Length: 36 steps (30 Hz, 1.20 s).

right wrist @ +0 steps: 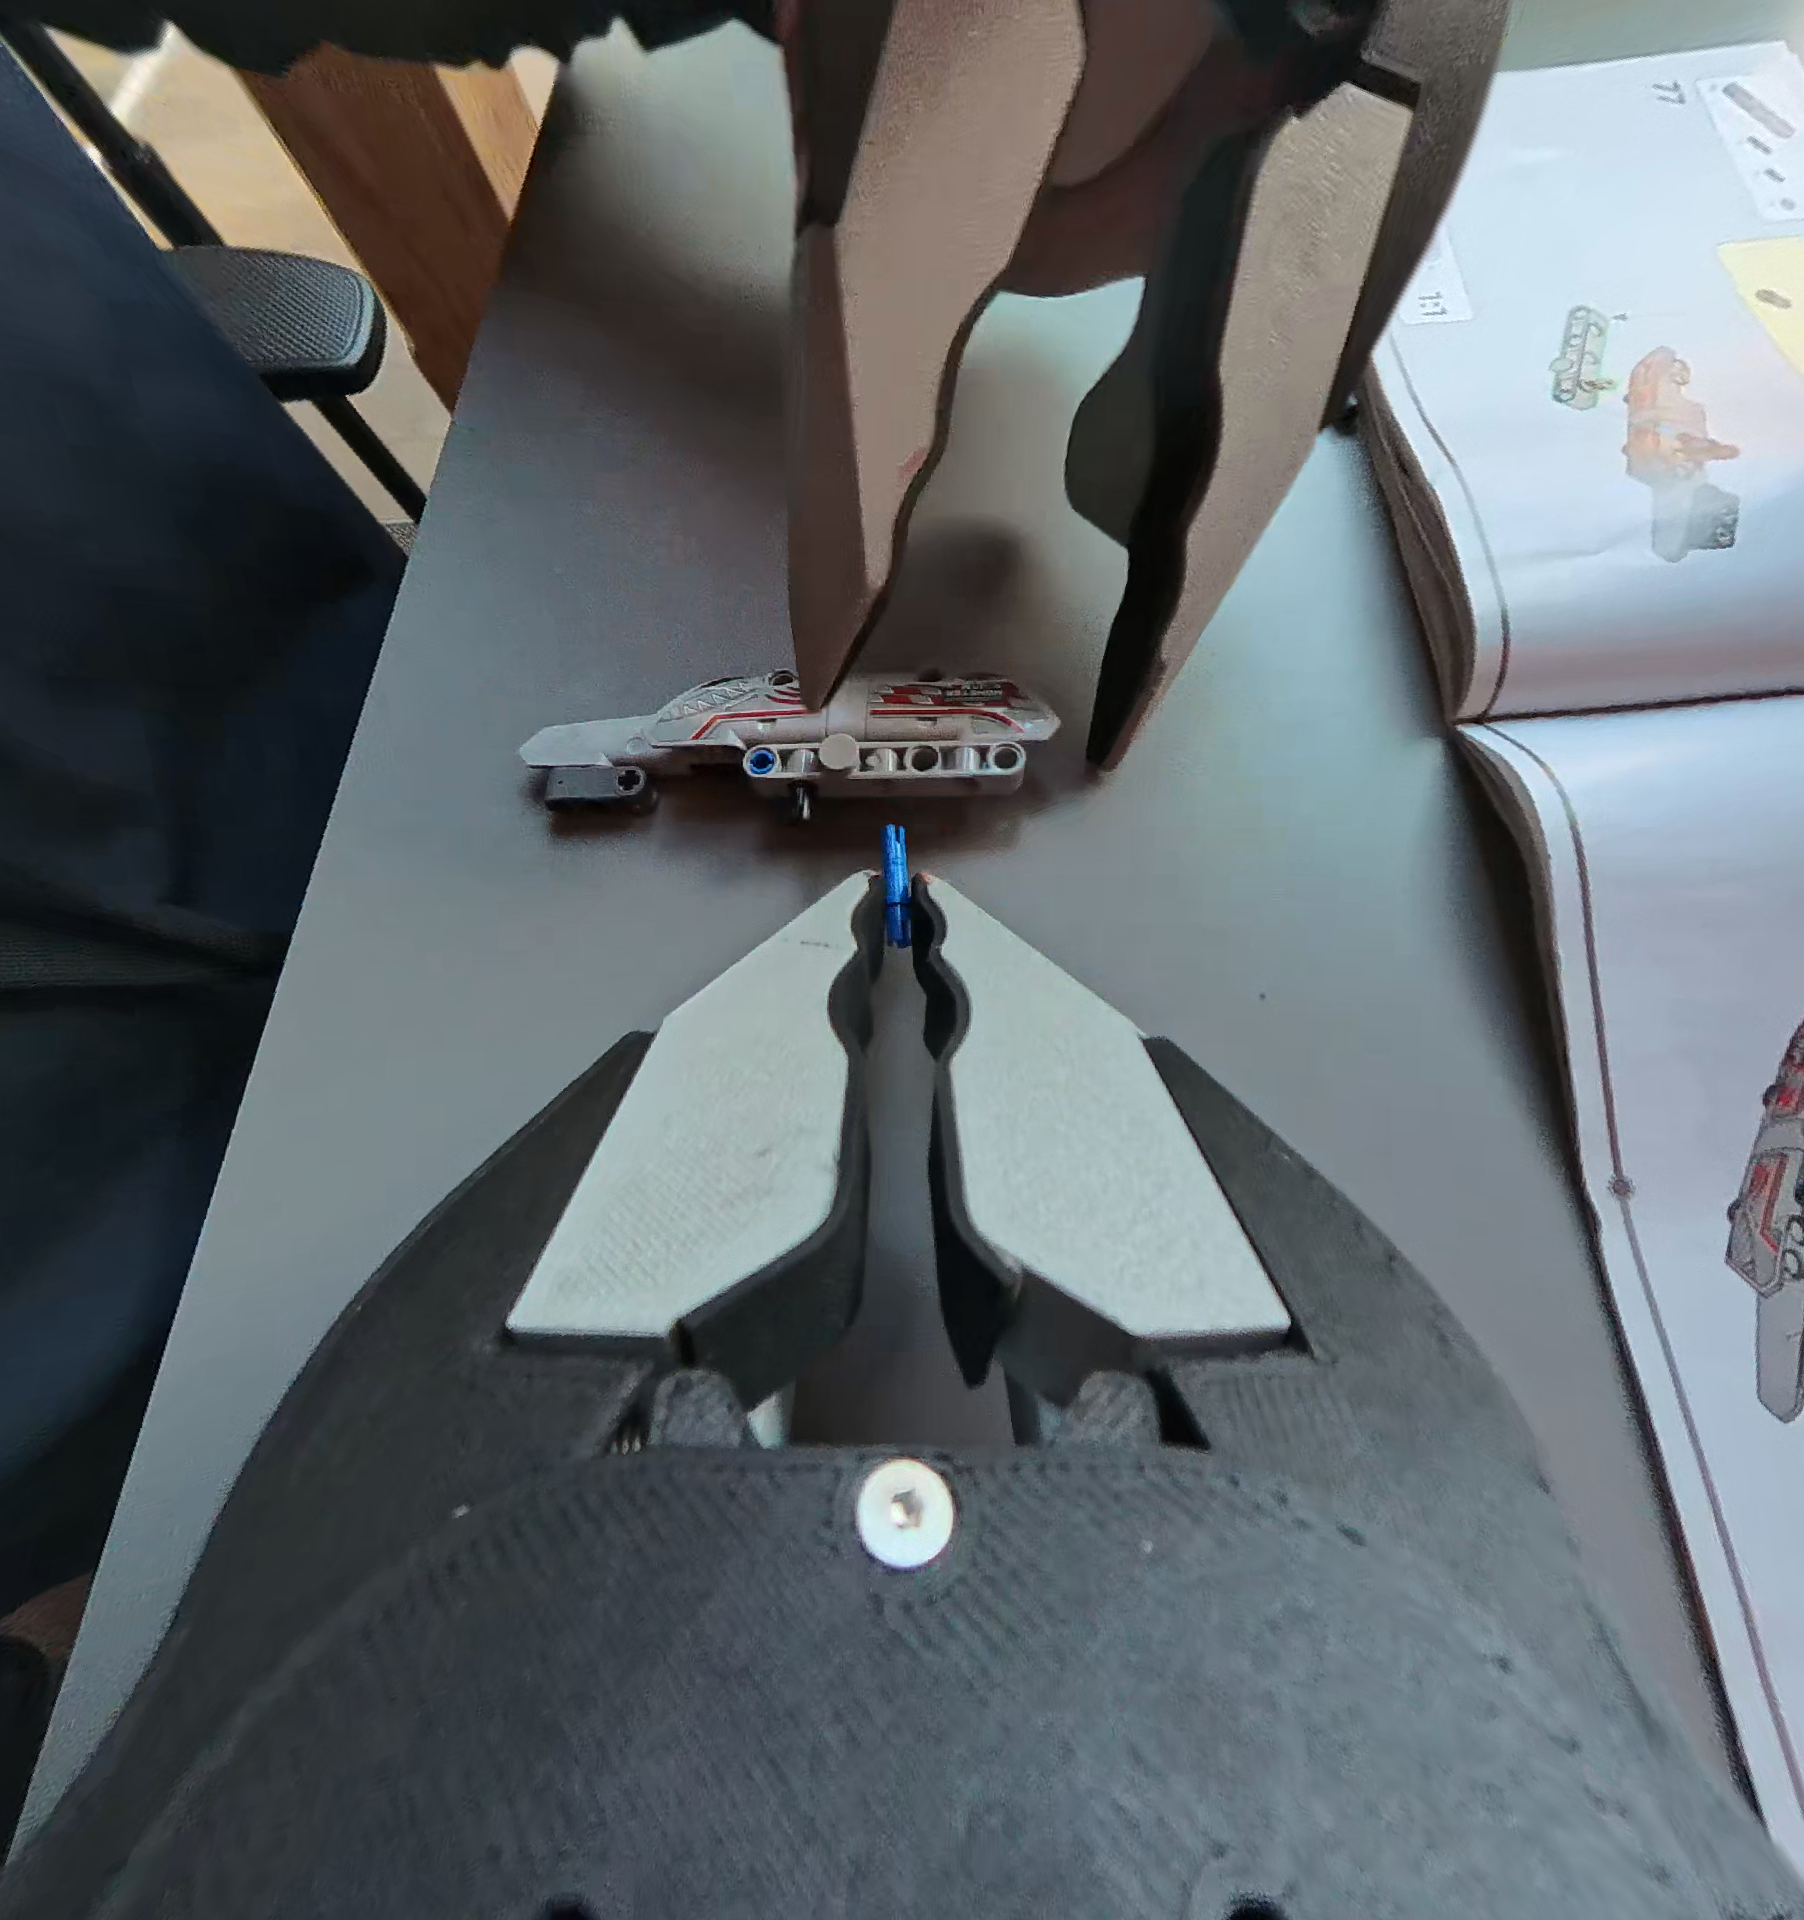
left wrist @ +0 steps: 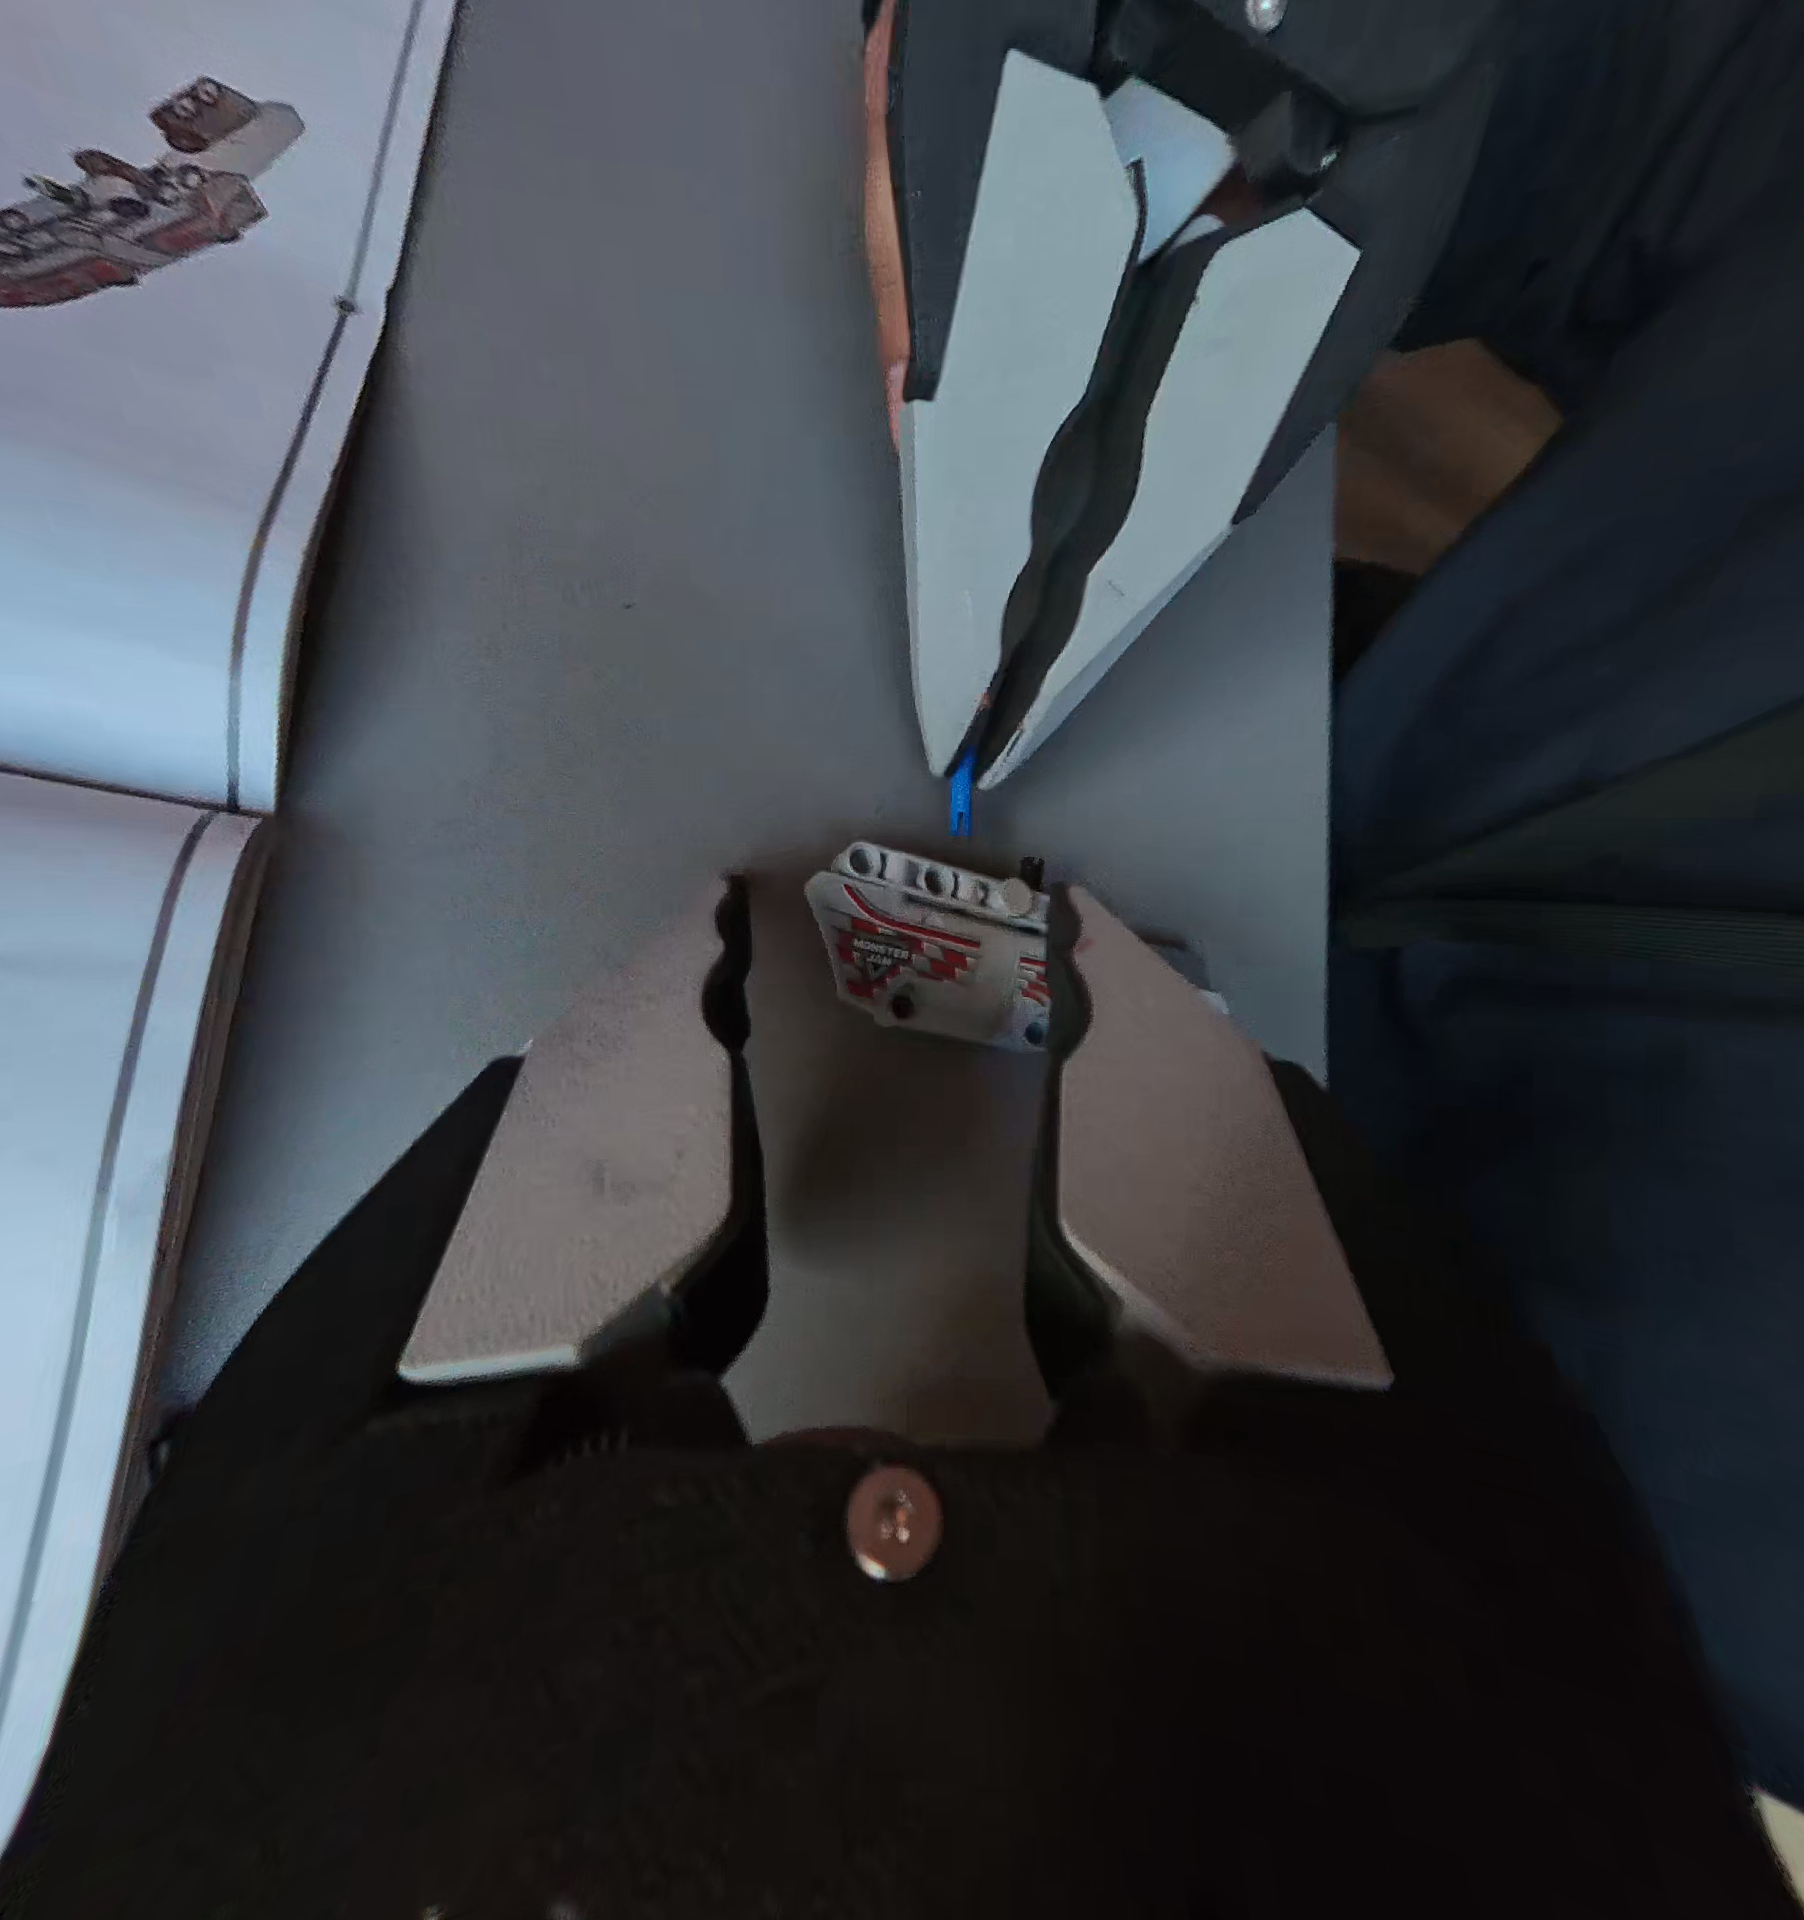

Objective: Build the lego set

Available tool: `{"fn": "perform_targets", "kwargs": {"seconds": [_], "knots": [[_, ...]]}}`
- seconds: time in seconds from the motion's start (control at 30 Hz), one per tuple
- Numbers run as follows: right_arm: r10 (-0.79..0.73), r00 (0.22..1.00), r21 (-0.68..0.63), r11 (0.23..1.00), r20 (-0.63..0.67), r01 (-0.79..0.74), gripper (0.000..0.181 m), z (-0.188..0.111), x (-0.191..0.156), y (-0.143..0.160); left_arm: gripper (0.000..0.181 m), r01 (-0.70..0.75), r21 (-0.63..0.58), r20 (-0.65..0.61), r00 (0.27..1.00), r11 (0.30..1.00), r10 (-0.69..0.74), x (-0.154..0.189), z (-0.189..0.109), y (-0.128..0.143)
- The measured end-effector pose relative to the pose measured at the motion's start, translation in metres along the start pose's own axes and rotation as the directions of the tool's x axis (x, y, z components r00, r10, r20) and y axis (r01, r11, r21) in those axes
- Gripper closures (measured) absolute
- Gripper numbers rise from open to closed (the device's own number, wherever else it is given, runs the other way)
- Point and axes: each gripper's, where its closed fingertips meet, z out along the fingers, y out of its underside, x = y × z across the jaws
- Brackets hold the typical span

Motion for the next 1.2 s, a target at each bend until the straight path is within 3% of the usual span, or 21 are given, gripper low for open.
{"fn": "perform_targets", "kwargs": {"seconds": [0.2,0.27,0.4,0.5,0.6,0.7,0.8,0.9,0.97,1.2], "knots": [[0.0,1.0,0.021,1.0,0.004,0.0,0.181,-0.006,-0.001,0.0,0.141,0.071,-0.094,-0.252,0.963,0.993,-0.092,0.015,0.003,0.004],[0.004,1.0,0.024,1.0,0.009,-0.004,0.18,-0.006,-0.001,0.0,0.164,0.08,-0.135,-0.281,0.953,0.988,-0.115,0.016,0.009,0.009],[0.003,1.0,0.024,1.0,0.031,-0.004,0.18,-0.005,-0.006,0.0,0.17,0.109,-0.157,-0.368,0.916,0.982,-0.161,0.03,0.014,0.015],[0.006,0.999,0.043,0.999,0.052,-0.008,0.18,-0.006,-0.01,-0.003,0.172,0.097,-0.065,-0.359,0.926,0.993,-0.114,0.037,0.009,0.008],[-0.004,0.999,0.076,0.997,0.052,0.0,0.181,-0.012,-0.009,-0.009,0.176,0.058,0.145,-0.36,0.933,0.988,-0.002,0.054,-0.018,-0.021],[-0.051,0.999,0.114,0.992,-0.008,0.051,0.18,-0.025,-0.003,-0.018,0.177,-0.143,0.391,-0.195,0.953,0.909,0.233,0.072,-0.055,-0.044],[-0.031,0.999,0.164,0.986,-0.031,0.036,0.18,-0.037,-0.001,-0.03,0.176,-0.388,0.485,0.096,0.914,0.784,0.393,0.082,-0.073,-0.041],[0.021,1.0,0.197,0.98,0.003,-0.022,0.18,-0.034,-0.008,-0.037,0.177,-0.665,0.372,0.485,0.734,0.648,0.475,0.077,-0.071,-0.022],[0.017,1.0,0.193,0.981,-0.005,-0.015,0.18,-0.025,-0.014,-0.038,0.176,-0.746,0.229,0.626,0.605,0.626,0.492,0.075,-0.062,-0.005],[-0.049,0.998,0.192,0.98,-0.048,0.057,0.18,0.005,-0.037,-0.049,0.176,-0.717,0.171,0.725,0.556,0.675,0.407,0.079,-0.049,0.021]]}}
